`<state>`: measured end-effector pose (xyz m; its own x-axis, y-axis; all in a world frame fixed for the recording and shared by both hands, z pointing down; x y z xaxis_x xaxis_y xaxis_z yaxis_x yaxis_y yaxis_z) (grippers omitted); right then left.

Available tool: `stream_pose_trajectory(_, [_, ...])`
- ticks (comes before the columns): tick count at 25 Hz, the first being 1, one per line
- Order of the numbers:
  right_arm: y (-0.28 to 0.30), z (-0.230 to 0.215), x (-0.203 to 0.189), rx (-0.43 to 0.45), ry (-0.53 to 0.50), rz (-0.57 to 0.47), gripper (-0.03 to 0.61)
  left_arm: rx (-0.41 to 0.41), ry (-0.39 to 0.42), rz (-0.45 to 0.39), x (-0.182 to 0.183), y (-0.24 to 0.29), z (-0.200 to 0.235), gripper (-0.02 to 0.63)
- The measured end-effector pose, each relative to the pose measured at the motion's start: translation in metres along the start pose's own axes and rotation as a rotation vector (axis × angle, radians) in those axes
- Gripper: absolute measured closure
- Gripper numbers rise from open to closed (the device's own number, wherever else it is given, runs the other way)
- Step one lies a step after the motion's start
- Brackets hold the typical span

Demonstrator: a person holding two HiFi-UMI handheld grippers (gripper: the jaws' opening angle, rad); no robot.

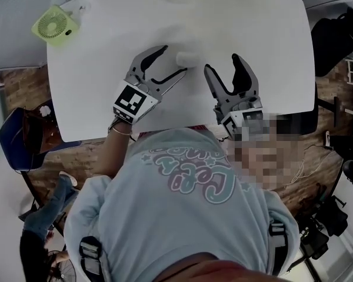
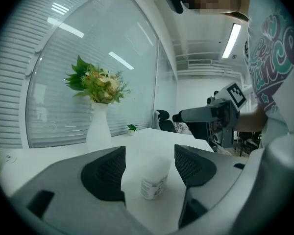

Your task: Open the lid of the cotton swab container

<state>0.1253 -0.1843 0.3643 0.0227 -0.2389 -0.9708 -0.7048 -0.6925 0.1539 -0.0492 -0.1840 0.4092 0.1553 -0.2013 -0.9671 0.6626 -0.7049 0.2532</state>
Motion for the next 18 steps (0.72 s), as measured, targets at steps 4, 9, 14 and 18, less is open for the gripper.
stream_pose_trajectory(4, [-0.004,0.0,-0.004,-0.011,0.005,0.007,0.272,-0.047,0.053,0.039,-0.017,0.008,0.001,0.328])
stream_pose_trajectory(9, [-0.011,0.001,-0.004,-0.024,0.01,0.007,0.272,-0.1,0.112,0.127,-0.034,0.018,-0.002,0.328])
stream_pose_trajectory(14, [-0.019,0.001,-0.007,-0.037,0.011,0.004,0.272,-0.131,0.143,0.207,-0.053,0.036,-0.005,0.327])
stream_pose_trajectory(18, [-0.02,0.001,-0.009,-0.041,0.013,0.009,0.272,-0.145,0.186,0.25,-0.06,0.047,-0.006,0.327])
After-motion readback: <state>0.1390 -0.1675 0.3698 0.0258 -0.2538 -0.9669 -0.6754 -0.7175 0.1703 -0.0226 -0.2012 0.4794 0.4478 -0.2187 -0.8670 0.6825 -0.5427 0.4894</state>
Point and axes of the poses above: the fingertips, and each gripper's own axes: y forward along the fingers, z to its left, x out of its top, the point moved 6 cm from there along -y, backward along the fingers, and after that the axes turned 7 degrees about x, right-handed, at the moved point
